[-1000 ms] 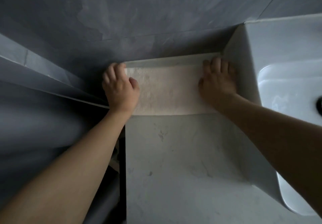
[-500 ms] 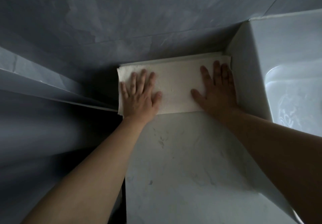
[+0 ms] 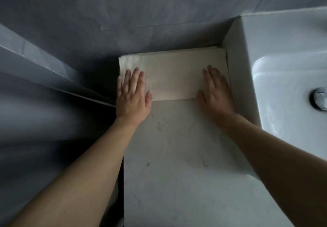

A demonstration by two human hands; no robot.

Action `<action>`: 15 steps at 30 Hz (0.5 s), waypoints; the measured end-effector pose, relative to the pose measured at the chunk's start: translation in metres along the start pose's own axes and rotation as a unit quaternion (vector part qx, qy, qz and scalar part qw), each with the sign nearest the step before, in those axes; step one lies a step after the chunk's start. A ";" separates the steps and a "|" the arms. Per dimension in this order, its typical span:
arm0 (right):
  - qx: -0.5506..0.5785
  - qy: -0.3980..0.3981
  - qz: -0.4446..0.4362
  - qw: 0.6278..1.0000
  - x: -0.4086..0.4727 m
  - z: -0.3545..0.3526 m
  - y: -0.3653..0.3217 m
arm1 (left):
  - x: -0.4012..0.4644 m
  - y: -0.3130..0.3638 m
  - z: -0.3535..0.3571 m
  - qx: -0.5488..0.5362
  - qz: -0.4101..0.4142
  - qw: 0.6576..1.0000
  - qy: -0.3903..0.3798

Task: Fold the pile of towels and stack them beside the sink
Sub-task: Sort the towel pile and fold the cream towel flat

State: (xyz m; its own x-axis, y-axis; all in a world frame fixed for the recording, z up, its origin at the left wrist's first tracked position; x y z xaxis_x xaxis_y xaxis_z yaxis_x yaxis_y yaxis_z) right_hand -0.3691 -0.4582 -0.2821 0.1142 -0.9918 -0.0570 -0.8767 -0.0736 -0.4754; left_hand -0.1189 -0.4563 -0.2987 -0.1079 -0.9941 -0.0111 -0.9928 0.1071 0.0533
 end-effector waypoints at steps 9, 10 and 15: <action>0.049 0.042 -0.043 0.997 -0.116 -0.041 -0.042 | -0.100 0.075 -0.058 -0.137 0.041 0.984 0.102; 0.052 0.056 -0.056 0.996 -0.120 -0.051 -0.043 | -0.104 0.079 -0.066 -0.157 0.042 0.980 0.112; 0.044 0.102 -0.089 0.990 -0.156 -0.093 -0.023 | -0.133 0.114 -0.089 -0.210 0.050 0.966 0.139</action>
State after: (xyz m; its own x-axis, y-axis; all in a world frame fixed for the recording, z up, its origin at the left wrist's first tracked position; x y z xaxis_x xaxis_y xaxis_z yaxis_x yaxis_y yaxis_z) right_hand -0.4100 -0.3115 -0.1810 0.1585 -0.9651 0.2083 -0.8059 -0.2484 -0.5375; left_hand -0.2134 -0.3133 -0.2021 -0.1264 -0.9512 0.2815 -0.8632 0.2453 0.4413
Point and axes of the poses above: each hand's wrist, its own x-axis towards the middle knuckle, its own z-axis out of the palm, y = z × x, the point moved 4 cm from there along x, towards the middle knuckle, and after that the axes turned 4 degrees about x, right-handed, at the moved point
